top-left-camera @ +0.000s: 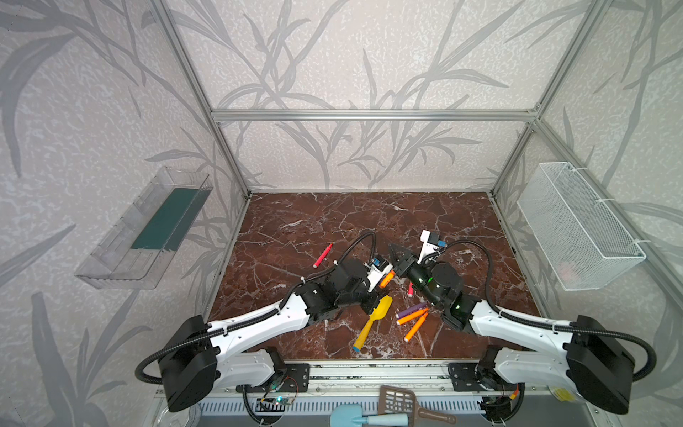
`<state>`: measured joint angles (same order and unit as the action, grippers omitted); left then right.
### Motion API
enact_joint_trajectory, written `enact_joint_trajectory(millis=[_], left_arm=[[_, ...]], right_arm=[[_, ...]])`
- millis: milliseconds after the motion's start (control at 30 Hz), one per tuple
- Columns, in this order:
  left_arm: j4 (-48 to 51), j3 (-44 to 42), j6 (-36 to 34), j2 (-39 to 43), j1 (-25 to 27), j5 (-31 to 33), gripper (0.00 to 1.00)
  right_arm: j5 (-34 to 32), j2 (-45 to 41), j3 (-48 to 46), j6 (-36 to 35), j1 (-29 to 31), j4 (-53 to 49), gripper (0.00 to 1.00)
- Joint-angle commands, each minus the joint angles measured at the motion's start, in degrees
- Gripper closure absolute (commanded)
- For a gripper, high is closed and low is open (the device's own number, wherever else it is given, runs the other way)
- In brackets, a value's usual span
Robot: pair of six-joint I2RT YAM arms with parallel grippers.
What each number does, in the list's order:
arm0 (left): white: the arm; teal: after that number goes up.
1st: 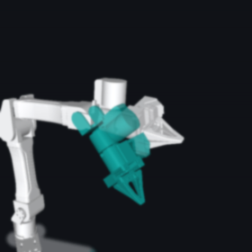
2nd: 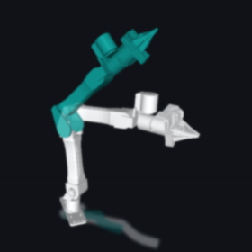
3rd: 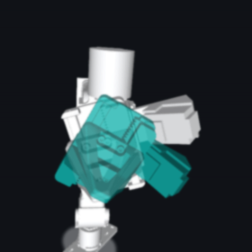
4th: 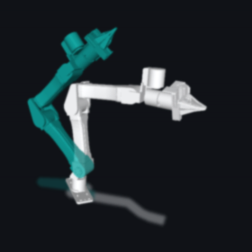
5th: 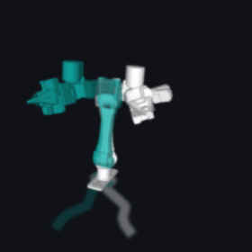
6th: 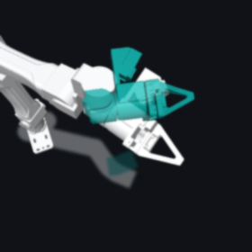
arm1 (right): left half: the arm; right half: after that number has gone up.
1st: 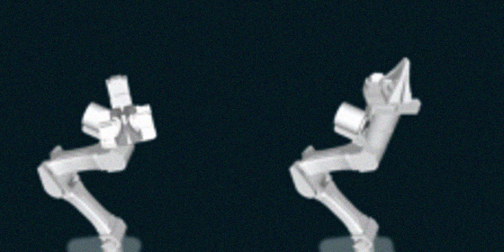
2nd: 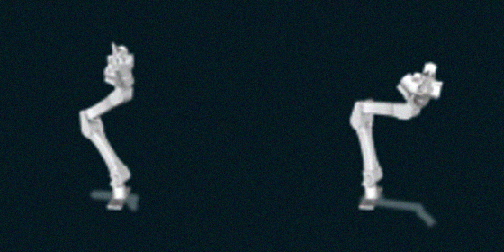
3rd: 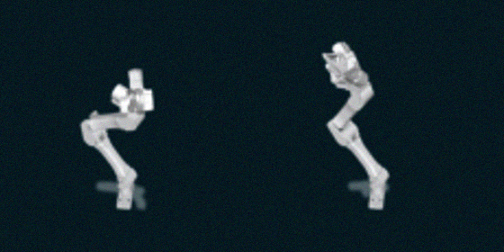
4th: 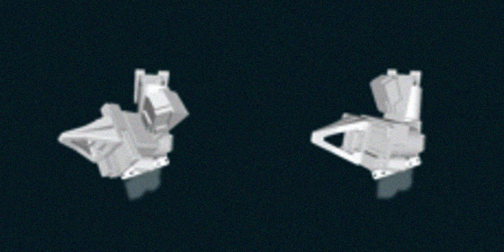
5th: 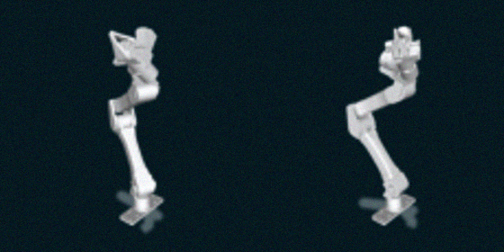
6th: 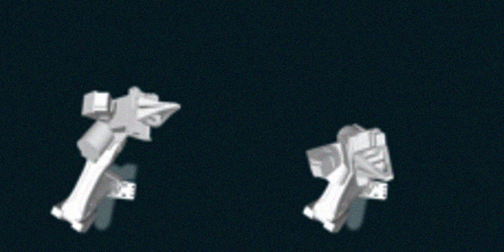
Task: Insert the pens into the pen caps
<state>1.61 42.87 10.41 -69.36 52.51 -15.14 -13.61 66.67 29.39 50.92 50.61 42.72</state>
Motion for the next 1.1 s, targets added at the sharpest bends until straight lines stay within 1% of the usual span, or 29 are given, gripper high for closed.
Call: enact_joint_trajectory(millis=[0,100,267,433,500,700,833,900,1000,1067], left_arm=[[-18.40,0.70,7.21,2.07,-2.46,3.16,1.00],[-19.70,-0.57,7.51,1.18,-0.03,0.63,1.00],[-21.19,-1.77,6.11,-0.35,4.92,0.03,1.00],[-23.46,-2.86,6.96,-1.54,6.18,0.38,1.00],[-23.96,-3.19,7.16,-1.54,6.22,0.48,1.00],[-24.55,-4.06,7.43,-0.26,6.37,1.71,1.00],[-24.12,-4.29,7.51,0.37,6.38,3.48,1.00],[-23.46,-4.41,7.36,0.38,6.38,5.57,1.00],[-21.64,-3.95,6.83,-0.53,6.38,8.27,1.00],[-20.91,-3.77,6.64,-1.27,6.38,9.56,1.00]], right_arm=[[7.95,-2.46,-2.02,-3.36,4.86,-13.29,0.98],[6.31,-4.58,-1.88,-4.56,4.94,-15.23,0.91],[3.82,-8.20,-1.54,-6.43,4.85,-18.74,0.78],[2.27,-10.62,-1.43,-7.98,4.60,-20.29,0.64],[1.81,-11.16,-1.61,-8.09,4.48,-20.69,0.61],[2.35,-11.18,-2.22,-7.37,4.41,-19.97,0.60],[2.84,-10.87,-2.49,-6.81,4.40,-19.41,0.71],[3.12,-11.27,-2.60,-6.69,4.39,-19.56,0.72],[2.98,-12.52,-2.84,-6.84,4.41,-19.77,0.62],[2.47,-14.01,-2.93,-7.26,4.41,-20.64,0.59]])
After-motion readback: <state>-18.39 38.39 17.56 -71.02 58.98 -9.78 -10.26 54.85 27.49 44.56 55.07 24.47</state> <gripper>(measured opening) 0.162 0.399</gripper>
